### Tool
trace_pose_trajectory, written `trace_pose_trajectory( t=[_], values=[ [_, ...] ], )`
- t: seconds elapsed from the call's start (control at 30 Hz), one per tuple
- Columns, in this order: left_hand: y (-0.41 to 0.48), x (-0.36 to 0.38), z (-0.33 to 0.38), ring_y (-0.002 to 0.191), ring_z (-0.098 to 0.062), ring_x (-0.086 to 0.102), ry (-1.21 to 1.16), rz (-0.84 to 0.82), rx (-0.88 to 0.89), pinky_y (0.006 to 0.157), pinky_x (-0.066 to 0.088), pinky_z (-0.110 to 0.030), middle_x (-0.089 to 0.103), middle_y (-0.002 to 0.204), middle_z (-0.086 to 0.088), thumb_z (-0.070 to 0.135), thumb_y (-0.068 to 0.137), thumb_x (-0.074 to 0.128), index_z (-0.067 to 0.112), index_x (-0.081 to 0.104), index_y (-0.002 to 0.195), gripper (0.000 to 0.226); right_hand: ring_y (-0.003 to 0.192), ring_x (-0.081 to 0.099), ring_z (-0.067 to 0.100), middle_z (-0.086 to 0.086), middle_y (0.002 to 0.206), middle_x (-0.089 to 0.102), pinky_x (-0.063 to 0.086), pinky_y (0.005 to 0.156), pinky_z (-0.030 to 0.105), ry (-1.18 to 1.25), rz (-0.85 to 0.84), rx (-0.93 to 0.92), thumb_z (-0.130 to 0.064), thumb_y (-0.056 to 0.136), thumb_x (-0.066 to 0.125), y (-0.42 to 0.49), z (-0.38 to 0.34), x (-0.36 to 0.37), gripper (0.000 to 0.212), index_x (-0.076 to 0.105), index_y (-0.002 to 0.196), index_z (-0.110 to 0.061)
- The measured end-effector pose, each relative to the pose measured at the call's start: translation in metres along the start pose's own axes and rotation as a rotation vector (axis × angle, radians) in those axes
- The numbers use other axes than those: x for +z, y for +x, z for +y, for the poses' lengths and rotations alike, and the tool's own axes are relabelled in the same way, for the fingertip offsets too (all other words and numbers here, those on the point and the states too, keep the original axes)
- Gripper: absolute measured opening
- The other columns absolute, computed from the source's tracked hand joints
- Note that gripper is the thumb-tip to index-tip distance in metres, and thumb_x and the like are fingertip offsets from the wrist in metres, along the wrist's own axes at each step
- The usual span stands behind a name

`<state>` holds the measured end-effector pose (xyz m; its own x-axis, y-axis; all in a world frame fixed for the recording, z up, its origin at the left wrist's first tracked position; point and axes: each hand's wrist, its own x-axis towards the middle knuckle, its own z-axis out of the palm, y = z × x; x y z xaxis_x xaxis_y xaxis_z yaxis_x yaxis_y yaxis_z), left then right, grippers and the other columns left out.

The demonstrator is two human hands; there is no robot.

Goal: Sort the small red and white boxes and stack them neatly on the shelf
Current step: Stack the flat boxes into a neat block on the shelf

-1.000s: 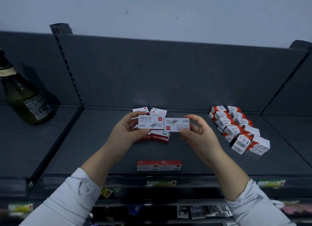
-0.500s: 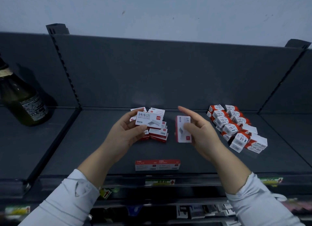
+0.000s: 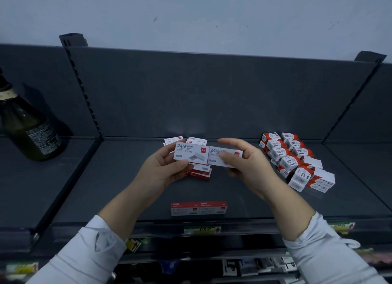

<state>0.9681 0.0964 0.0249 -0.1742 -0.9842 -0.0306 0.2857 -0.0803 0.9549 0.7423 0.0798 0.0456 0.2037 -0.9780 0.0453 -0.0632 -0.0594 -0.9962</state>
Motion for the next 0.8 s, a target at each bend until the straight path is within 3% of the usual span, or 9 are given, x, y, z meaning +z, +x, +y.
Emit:
trace_pose_trajectory(
  t=[0.1,0.17,0.33,0.47,0.6,0.7,0.8],
  values=[
    [0.000,-0.001,0.001,0.087,-0.018,0.072,0.007,0.021,-0.006,0.070,0.057,-0.022,0.073,0.108,-0.009,-0.004,0.091,0.057,0.014,0.059,0.121,0.035,0.067,0.063,0.006,-0.005,0.084,0.075,0.049,0.058,0.026,-0.030,0.009,0.008,-0.017,0.091,0.068,-0.002,0.002,0.004,0.024,0.066,0.111,-0.030],
    [0.001,0.000,0.003,0.087,-0.021,0.073,-0.021,0.013,-0.020,0.068,0.058,-0.023,0.073,0.107,-0.012,-0.009,0.090,0.054,0.009,0.058,0.113,0.029,0.068,0.066,0.006,-0.008,0.083,0.074,0.054,0.058,0.026,-0.068,0.013,0.016,-0.017,0.092,0.066,-0.002,0.004,0.006,0.019,0.068,0.108,-0.026],
    [0.006,0.002,0.004,0.088,-0.023,0.072,-0.053,-0.028,-0.019,0.081,0.056,-0.030,0.070,0.101,-0.011,-0.015,0.089,0.045,0.007,0.055,0.090,0.024,0.098,0.071,0.025,0.008,0.100,0.074,0.059,0.083,0.035,0.152,0.016,0.036,-0.003,0.091,0.062,-0.001,0.011,0.011,0.016,0.070,0.103,-0.010],
    [0.011,0.000,0.003,0.084,-0.021,0.069,-0.017,-0.024,0.018,0.077,0.051,-0.031,0.068,0.103,-0.007,0.000,0.085,0.058,0.007,0.056,0.085,0.007,0.103,0.069,0.019,0.002,0.104,0.075,0.055,0.092,0.035,0.112,0.055,0.017,-0.007,0.092,0.062,-0.001,0.011,0.012,0.016,0.075,0.092,-0.015],
    [0.013,-0.007,-0.001,0.104,-0.022,0.067,0.143,-0.020,0.063,0.086,0.055,-0.033,0.065,0.123,-0.007,-0.010,0.089,0.056,0.012,0.062,0.113,0.033,0.104,0.063,0.001,-0.018,0.110,0.069,0.054,0.085,0.023,-0.081,0.056,-0.053,-0.007,0.086,0.070,-0.002,0.010,0.009,0.021,0.075,0.086,-0.027],
    [0.014,-0.014,0.001,0.124,-0.017,0.057,0.249,-0.069,0.103,0.098,0.050,-0.040,0.058,0.137,0.009,-0.015,0.085,0.058,0.029,0.052,0.132,0.064,0.099,0.065,0.006,-0.007,0.114,0.065,0.055,0.079,0.021,-0.094,0.036,-0.095,0.002,0.081,0.073,-0.002,0.010,0.005,0.032,0.071,0.097,-0.026],
    [0.014,-0.011,0.004,0.121,-0.013,0.059,0.242,-0.095,0.103,0.094,0.054,-0.035,0.054,0.140,0.012,-0.022,0.082,0.056,0.035,0.044,0.137,0.080,0.088,0.070,0.008,-0.007,0.100,0.067,0.055,0.072,0.021,-0.034,-0.001,-0.082,0.010,0.076,0.074,-0.002,0.009,0.003,0.047,0.065,0.105,-0.026]
  ],
)
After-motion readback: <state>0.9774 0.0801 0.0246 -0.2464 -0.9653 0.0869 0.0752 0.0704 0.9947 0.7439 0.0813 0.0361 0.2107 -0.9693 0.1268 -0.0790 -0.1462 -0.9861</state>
